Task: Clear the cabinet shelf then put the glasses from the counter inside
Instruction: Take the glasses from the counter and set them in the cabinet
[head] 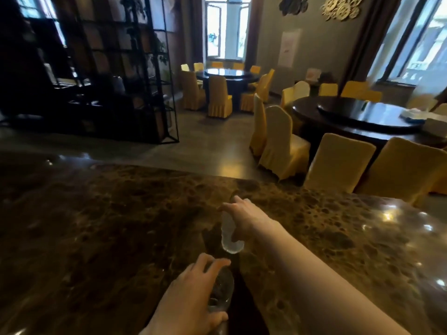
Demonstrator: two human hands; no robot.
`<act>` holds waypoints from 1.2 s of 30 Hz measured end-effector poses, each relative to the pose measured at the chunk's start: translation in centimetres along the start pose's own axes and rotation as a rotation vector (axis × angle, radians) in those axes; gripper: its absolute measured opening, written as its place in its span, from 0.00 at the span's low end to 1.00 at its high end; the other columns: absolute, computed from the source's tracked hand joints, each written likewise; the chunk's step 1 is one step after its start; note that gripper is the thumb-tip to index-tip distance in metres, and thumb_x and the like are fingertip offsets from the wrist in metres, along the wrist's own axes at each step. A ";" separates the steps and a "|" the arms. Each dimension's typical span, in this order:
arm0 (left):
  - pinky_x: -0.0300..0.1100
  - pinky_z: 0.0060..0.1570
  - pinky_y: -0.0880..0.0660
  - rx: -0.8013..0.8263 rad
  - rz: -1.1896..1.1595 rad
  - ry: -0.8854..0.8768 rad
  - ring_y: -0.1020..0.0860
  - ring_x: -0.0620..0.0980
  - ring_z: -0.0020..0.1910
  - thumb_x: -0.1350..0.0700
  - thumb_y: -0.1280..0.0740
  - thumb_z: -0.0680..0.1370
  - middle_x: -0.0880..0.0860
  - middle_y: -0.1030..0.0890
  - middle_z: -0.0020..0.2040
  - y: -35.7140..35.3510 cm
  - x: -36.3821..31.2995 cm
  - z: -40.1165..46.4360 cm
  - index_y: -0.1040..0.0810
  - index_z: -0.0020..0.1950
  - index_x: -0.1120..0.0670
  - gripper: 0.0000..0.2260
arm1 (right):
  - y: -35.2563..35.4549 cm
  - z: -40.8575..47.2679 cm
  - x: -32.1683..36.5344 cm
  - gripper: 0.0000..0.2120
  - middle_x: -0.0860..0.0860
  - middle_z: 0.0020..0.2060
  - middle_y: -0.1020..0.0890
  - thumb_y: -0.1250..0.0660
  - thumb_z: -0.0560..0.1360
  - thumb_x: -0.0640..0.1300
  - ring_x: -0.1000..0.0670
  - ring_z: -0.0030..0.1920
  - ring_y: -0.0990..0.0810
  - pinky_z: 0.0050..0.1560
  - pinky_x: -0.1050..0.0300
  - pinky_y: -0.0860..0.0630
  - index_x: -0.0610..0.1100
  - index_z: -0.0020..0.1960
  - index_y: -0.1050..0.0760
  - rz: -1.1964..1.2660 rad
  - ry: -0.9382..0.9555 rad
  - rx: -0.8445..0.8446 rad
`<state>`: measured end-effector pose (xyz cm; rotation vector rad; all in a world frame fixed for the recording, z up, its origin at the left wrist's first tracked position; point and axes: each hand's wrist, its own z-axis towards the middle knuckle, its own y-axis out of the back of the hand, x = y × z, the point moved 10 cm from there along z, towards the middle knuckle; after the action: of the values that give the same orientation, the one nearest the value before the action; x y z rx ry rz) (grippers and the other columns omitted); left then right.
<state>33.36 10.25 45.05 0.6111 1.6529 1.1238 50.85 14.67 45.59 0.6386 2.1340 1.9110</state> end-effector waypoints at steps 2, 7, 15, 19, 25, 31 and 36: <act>0.40 0.66 0.32 -0.031 -0.013 0.029 0.34 0.37 0.63 0.41 0.26 0.70 0.32 0.42 0.65 0.3 0.5 -1.8 0.46 0.72 0.31 0.38 | 0.4 0.3 0.2 0.43 0.49 0.62 0.28 0.18 0.65 0.48 0.44 0.63 0.27 0.57 0.51 0.23 0.56 0.75 0.34 -0.004 0.039 -0.020; 0.32 0.64 0.34 -0.115 -0.019 0.119 0.32 0.34 0.60 0.35 0.28 0.68 0.28 0.44 0.63 1.9 2.4 -8.4 0.48 0.70 0.27 0.38 | 1.7 -1.7 3.2 0.41 0.49 0.58 0.26 0.17 0.63 0.51 0.44 0.59 0.25 0.52 0.51 0.22 0.55 0.72 0.30 -0.044 0.122 -0.068; 0.31 0.59 0.37 -0.197 -0.020 0.160 0.33 0.33 0.59 0.36 0.26 0.67 0.26 0.47 0.61 3.0 4.8 -19.3 0.48 0.68 0.26 0.39 | 2.9 -8.8 15.1 0.40 0.52 0.52 0.30 0.17 0.62 0.50 0.44 0.56 0.25 0.48 0.49 0.21 0.59 0.71 0.30 -0.044 0.240 -0.106; 0.32 0.53 0.36 -0.234 -0.032 0.117 0.33 0.33 0.54 0.36 0.25 0.64 0.26 0.46 0.61 2.5 6.3 -26.6 0.48 0.67 0.26 0.41 | 1.8 -14.1 21.6 0.39 0.52 0.53 0.29 0.17 0.63 0.50 0.45 0.56 0.25 0.48 0.49 0.21 0.60 0.70 0.30 -0.030 0.243 -0.125; 0.32 0.46 0.31 -0.247 -0.067 0.076 0.31 0.32 0.48 0.37 0.24 0.62 0.26 0.42 0.62 -0.8 10.2 -38.0 0.43 0.68 0.27 0.40 | -3.2 -22.9 30.0 0.39 0.53 0.51 0.29 0.16 0.61 0.49 0.47 0.50 0.26 0.45 0.52 0.22 0.61 0.68 0.29 -0.017 0.231 -0.122; 0.36 0.54 0.31 -0.188 -0.176 0.152 0.32 0.37 0.55 0.40 0.23 0.65 0.29 0.41 0.60 -6.4 13.5 -45.0 0.42 0.67 0.28 0.38 | -12.4 -29.9 33.9 0.39 0.53 0.57 0.29 0.18 0.65 0.51 0.47 0.57 0.26 0.51 0.53 0.22 0.60 0.71 0.32 0.063 0.226 0.016; 0.39 0.55 0.28 -0.122 -0.231 0.271 0.30 0.41 0.55 0.41 0.24 0.66 0.30 0.41 0.60 -12.4 15.6 -47.3 0.45 0.67 0.28 0.38 | -21.5 -33.9 31.9 0.37 0.49 0.64 0.30 0.23 0.69 0.47 0.44 0.64 0.28 0.57 0.48 0.21 0.57 0.73 0.35 0.122 0.139 0.111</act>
<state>-14.47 -0.65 29.96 0.1882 1.8145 1.1636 4.19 -2.75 33.42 0.6907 2.3519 1.9626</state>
